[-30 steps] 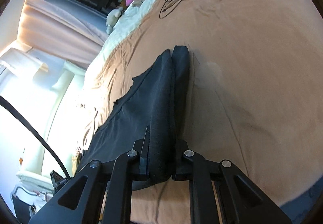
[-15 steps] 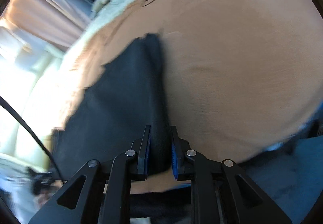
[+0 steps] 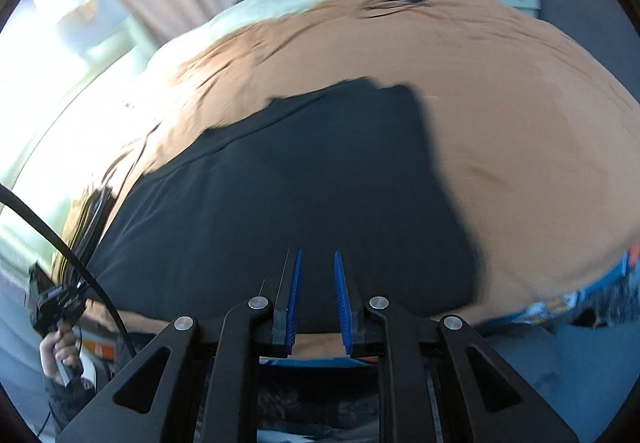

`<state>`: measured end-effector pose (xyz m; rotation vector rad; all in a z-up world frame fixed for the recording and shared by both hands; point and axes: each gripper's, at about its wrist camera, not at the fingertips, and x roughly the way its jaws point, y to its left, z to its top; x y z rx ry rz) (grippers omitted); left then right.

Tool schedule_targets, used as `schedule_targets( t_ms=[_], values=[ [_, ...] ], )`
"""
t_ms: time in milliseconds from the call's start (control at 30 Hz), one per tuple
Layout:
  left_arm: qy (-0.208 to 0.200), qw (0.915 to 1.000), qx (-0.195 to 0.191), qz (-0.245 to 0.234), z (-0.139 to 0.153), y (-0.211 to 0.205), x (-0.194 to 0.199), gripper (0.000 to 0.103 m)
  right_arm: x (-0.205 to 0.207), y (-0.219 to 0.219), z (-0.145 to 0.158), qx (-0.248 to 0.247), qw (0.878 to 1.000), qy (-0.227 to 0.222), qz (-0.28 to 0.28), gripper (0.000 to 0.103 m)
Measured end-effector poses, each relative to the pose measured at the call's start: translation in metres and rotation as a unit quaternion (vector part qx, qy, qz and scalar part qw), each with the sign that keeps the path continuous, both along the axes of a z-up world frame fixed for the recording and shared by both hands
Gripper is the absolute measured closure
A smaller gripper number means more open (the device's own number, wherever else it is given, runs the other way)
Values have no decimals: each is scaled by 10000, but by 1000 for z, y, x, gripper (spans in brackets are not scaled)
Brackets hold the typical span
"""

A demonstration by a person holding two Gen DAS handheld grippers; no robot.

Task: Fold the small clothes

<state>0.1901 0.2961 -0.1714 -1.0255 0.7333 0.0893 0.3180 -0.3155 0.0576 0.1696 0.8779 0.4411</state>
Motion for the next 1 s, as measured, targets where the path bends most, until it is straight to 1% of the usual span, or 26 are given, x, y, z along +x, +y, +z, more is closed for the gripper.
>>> schedule_targets(
  t_ms=[133, 300, 333, 433, 600, 667, 733, 767, 833, 933, 1000],
  values=[
    [21, 9997, -217, 50, -5, 4, 4, 92, 11, 41, -3, -179, 9992, 74, 344, 89],
    [95, 9995, -309, 14, -12, 7, 5, 90, 23, 102, -10, -516, 9951, 108, 840, 89],
    [119, 9994, -332, 22, -14, 7, 4, 89, 34, 106, -13, -561, 9944, 110, 894, 89],
    [217, 9991, -361, 33, -22, 5, 4, 85, 47, 131, -20, -680, 9915, 90, 1109, 89],
    [156, 9987, -476, 42, -28, 5, 1, 85, 68, 170, -37, -877, 9880, 30, 1270, 90],
    [141, 9984, -545, 44, -28, 6, 0, 85, 76, 182, -47, -895, 9876, 67, 1288, 89],
    [157, 9986, -499, 35, -26, 4, 0, 85, 77, 189, -57, -982, 9861, 117, 1334, 90],
    [180, 9989, -439, 23, -25, 4, 0, 85, 78, 194, -65, -1054, 9848, 188, 1368, 90],
    [143, 9988, -476, 33, -24, 5, 2, 88, 75, 199, -80, -1196, 9818, 367, 1431, 90],
    [-52, 9985, -536, 16, -19, 5, 0, 90, 63, 193, -88, -1116, 9840, 438, 1319, 90],
    [-145, 9979, -630, 13, -15, 5, -3, 91, 53, 188, -88, -1119, 9831, 477, 1367, 90]
  ],
)
